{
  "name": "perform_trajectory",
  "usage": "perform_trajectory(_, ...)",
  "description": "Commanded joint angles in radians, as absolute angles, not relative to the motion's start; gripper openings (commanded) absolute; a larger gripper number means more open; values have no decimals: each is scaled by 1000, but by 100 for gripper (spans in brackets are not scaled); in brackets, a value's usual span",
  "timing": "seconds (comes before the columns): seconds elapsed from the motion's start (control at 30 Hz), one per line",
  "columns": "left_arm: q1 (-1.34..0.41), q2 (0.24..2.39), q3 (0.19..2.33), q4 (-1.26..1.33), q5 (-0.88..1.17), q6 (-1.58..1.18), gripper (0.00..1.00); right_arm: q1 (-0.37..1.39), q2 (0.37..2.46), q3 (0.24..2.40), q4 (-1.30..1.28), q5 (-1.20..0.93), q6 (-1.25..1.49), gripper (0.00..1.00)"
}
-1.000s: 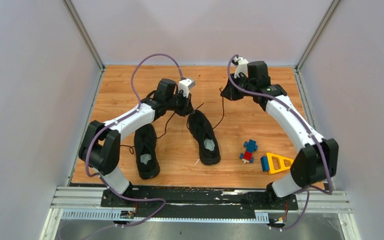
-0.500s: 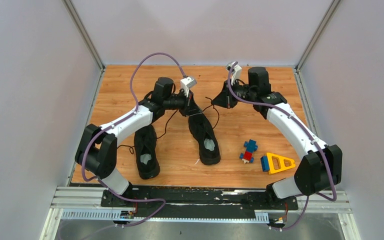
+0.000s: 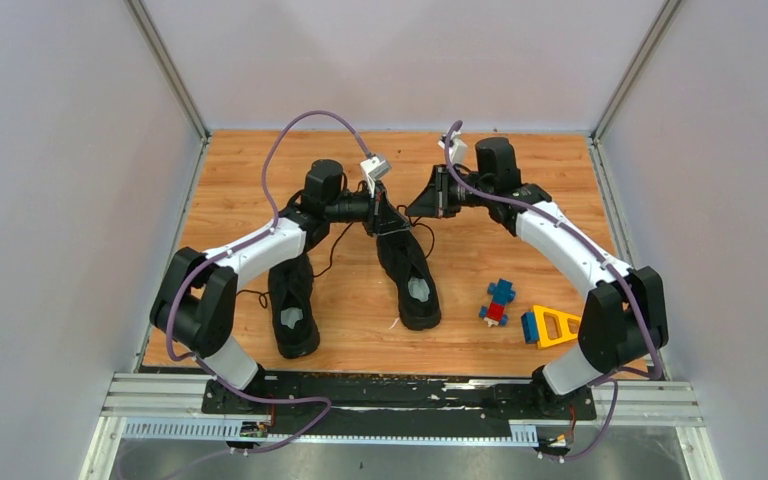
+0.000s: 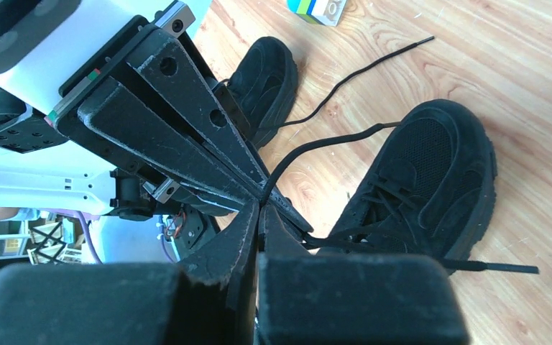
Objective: Tie the shoes
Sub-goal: Pick up the shoelace at the center of the board.
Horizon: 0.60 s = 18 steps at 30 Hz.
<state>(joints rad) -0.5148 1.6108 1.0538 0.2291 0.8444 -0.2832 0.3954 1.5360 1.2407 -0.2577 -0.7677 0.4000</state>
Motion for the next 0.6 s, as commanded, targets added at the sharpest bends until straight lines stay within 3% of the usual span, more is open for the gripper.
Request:
perform_trajectory(0.0,-514,1589,1057,297,881,-279,0,414,1532,1247,-199,-754,454,0)
perform_trajectory(0.47,-514,1556,1021,315,914,-241,0,414,1535,1202,-192,-672,480,0)
perform_trajectory(0.57,-514,1577,1006,349,955,-260,1,414,1543,1210,-195,-716,401,8)
